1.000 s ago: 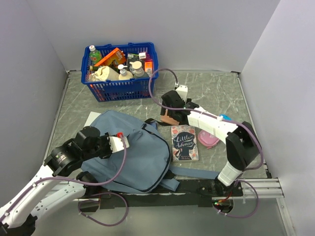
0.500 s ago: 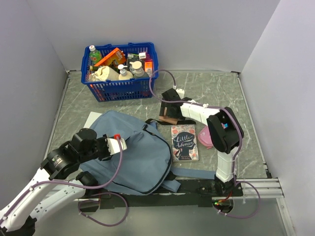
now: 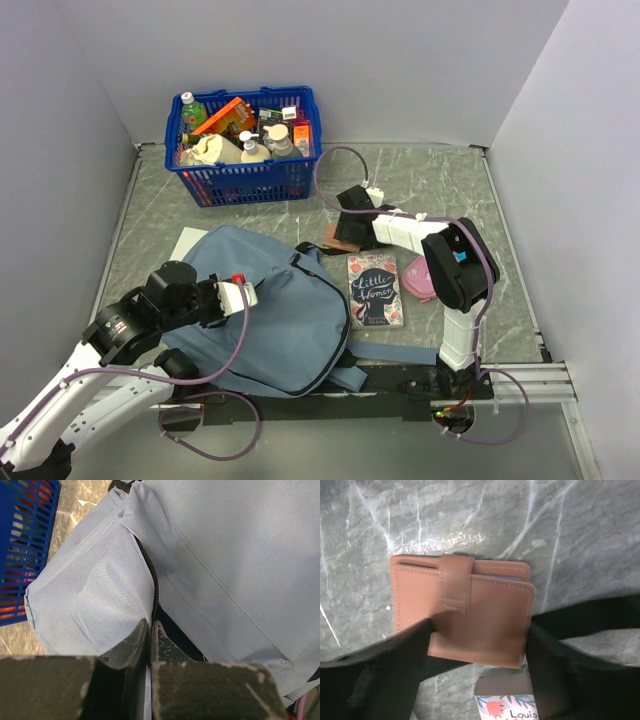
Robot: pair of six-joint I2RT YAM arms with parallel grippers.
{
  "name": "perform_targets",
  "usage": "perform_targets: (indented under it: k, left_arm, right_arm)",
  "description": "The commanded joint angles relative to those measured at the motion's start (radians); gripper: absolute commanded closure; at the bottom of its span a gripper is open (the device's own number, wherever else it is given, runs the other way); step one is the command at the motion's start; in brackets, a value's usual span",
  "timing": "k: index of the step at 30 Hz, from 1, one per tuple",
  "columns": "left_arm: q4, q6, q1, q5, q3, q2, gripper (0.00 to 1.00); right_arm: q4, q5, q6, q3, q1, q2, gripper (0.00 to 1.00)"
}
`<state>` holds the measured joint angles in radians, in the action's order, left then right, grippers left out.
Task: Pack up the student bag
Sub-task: Pick up the stationery from the center of the board.
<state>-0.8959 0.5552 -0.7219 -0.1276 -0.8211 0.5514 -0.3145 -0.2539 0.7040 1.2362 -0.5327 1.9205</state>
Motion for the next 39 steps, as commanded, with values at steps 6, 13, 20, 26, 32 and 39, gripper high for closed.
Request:
perform_targets:
  k: [6,13,20,26,32,39]
  left_arm:
    - [0.029,-0.015,0.001,-0.037,-0.026,-0.010,0.99]
    - [0.040,-0.021,0.001,-0.046,-0.030,0.002,0.99]
    - [0.071,-0.032,0.001,-0.040,-0.003,0.007,0.99]
    - [0.124,-0.061,0.001,-0.029,0.020,0.028,0.99]
    - [0.232,-0.135,0.001,0.032,0.050,0.068,0.99]
    - [0.336,-0.205,0.001,0.078,0.031,0.130,0.99]
  right_arm:
    - [0.032,0.033,0.063,-0.047,0.016,-0.025,0.94]
    - [0.055,0.039,0.038,-0.098,0.016,-0.120,1.00]
    - [0.080,0.061,-0.012,-0.150,0.016,-0.339,1.00]
    - [0.098,0.119,-0.038,-0.204,0.004,-0.543,1.00]
    - [0.031,0.180,-0.051,-0.236,-0.039,-0.735,1.00]
    - [-0.051,0.199,0.035,-0.299,-0.235,-0.931,1.00]
